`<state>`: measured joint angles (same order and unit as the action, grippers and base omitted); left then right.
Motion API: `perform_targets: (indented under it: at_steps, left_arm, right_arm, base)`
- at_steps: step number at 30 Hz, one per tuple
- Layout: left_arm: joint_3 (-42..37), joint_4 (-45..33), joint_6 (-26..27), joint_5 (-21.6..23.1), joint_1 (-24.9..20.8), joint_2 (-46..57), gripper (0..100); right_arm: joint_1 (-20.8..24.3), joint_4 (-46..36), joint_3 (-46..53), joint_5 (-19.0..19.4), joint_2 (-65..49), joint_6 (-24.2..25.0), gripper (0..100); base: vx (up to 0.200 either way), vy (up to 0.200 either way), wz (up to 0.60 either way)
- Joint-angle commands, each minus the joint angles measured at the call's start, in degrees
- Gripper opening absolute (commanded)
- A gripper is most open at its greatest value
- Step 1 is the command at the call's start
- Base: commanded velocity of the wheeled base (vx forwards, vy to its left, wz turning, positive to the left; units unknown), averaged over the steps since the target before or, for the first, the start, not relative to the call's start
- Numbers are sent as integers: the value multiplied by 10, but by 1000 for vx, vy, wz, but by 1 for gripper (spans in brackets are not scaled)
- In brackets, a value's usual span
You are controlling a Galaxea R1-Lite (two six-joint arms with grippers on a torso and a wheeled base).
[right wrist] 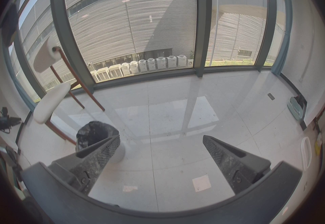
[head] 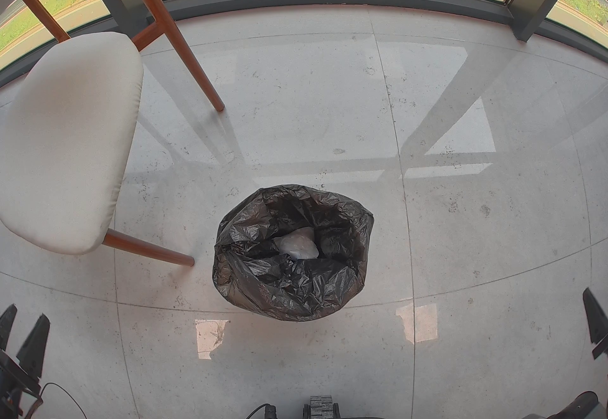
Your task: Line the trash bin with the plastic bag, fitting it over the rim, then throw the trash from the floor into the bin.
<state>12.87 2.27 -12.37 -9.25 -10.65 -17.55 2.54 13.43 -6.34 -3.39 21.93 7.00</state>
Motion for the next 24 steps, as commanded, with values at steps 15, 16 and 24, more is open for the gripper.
perform_targets:
  at_steps: [15, 16, 24]
  left_arm:
    - [-123, -41, 129, 110, -5, 124, 100]
    - [-123, -40, 126, 109, -5, 124, 100]
    - [-124, -39, 113, 80, -3, 123, 100]
  right_arm:
    - [-23, -137, 63, 25, -216, -61, 100]
    - [-23, -137, 63, 26, -216, -62, 100]
    - [-23, -137, 63, 22, -215, -63, 100]
  base:
    - [0, 0, 0]
    - [0, 0, 0]
    - [0, 0, 0]
